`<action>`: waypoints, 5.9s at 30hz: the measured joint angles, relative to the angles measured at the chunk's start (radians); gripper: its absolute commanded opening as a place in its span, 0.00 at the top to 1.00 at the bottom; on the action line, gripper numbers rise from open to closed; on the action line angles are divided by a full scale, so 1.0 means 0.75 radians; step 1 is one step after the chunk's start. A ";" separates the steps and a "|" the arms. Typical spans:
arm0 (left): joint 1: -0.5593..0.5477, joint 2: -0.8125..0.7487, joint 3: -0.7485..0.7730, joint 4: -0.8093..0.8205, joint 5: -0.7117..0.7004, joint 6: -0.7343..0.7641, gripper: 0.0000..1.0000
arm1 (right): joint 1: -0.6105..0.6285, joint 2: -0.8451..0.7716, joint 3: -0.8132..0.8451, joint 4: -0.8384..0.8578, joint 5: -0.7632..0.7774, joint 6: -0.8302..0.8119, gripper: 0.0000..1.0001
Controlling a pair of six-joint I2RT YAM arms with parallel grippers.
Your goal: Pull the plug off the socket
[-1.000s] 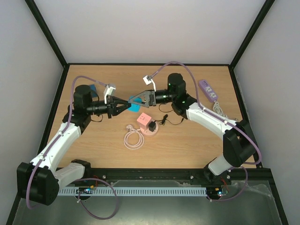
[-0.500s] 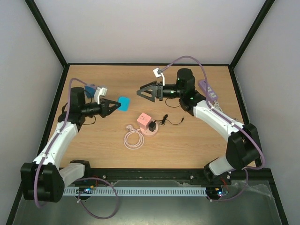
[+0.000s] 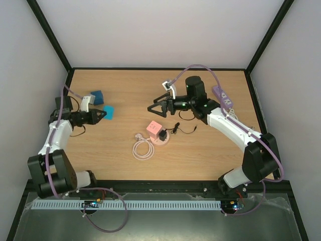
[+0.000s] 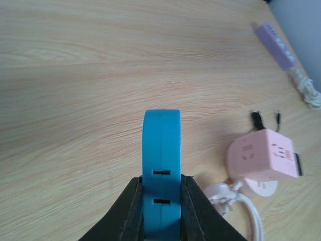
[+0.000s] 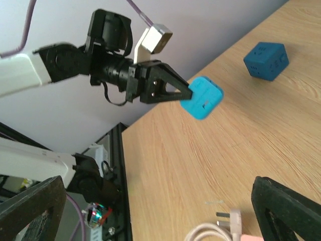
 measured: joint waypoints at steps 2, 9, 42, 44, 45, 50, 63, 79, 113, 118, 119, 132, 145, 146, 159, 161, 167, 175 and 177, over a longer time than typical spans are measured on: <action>0.069 0.060 0.020 -0.032 -0.017 0.053 0.97 | 0.000 0.000 0.001 -0.047 0.011 -0.056 0.00; 0.231 0.267 0.078 -0.086 -0.056 0.183 0.97 | 0.000 0.000 0.004 -0.237 0.051 -0.283 0.00; 0.411 0.819 0.272 -0.055 -0.038 0.167 0.62 | 0.000 -0.066 -0.162 -0.536 0.319 -0.704 0.00; 0.411 0.838 0.272 -0.048 -0.065 0.163 0.56 | 0.000 -0.071 -0.180 -0.535 0.319 -0.704 0.00; 0.411 0.843 0.272 -0.047 -0.062 0.166 0.53 | 0.000 -0.073 -0.190 -0.535 0.320 -0.704 0.00; 0.409 0.832 0.279 -0.040 -0.067 0.166 0.38 | 0.000 -0.075 -0.226 -0.536 0.339 -0.709 0.01; 0.329 0.520 0.279 -0.046 -0.285 0.304 0.28 | 0.002 -0.163 -0.345 -0.506 0.555 -0.758 0.26; -0.391 0.186 0.250 -0.096 -0.356 0.445 0.29 | 0.114 -0.192 -0.540 -0.321 0.727 -0.819 0.38; -0.611 0.125 0.213 -0.058 -0.387 0.319 0.30 | 0.196 0.095 -0.548 -0.005 0.754 -0.868 0.66; -0.612 0.125 0.183 -0.057 -0.359 0.310 0.30 | 0.199 0.149 -0.523 0.050 0.712 -0.892 0.71; -0.615 0.125 0.173 -0.058 -0.355 0.309 0.30 | 0.203 0.160 -0.517 0.062 0.703 -0.898 0.71; -0.749 0.141 0.115 -0.061 -0.348 0.319 0.33 | 0.246 0.227 -0.508 0.176 0.636 -0.985 0.78; -0.771 0.122 0.115 -0.184 -0.166 0.932 0.36 | 0.246 0.228 -0.518 0.152 0.514 -1.115 0.80; -0.774 0.122 0.115 -0.187 -0.159 0.957 0.37 | 0.246 0.228 -0.518 0.149 0.507 -1.121 0.80; -0.960 0.196 0.085 -0.104 -0.236 1.014 0.44 | 0.246 0.235 -0.518 0.149 0.476 -1.147 0.81; -0.970 0.216 0.083 -0.089 -0.257 1.014 0.45 | 0.246 0.235 -0.518 0.149 0.476 -1.147 0.81; -0.996 0.239 0.066 -0.036 -0.309 1.011 0.46 | 0.246 0.235 -0.518 0.149 0.474 -1.147 0.81; -1.019 0.247 0.061 -0.006 -0.335 1.018 0.49 | 0.246 0.235 -0.519 0.152 0.472 -1.147 0.82; -1.024 0.247 0.056 0.001 -0.335 1.022 0.51 | 0.246 0.235 -0.521 0.154 0.471 -1.146 0.82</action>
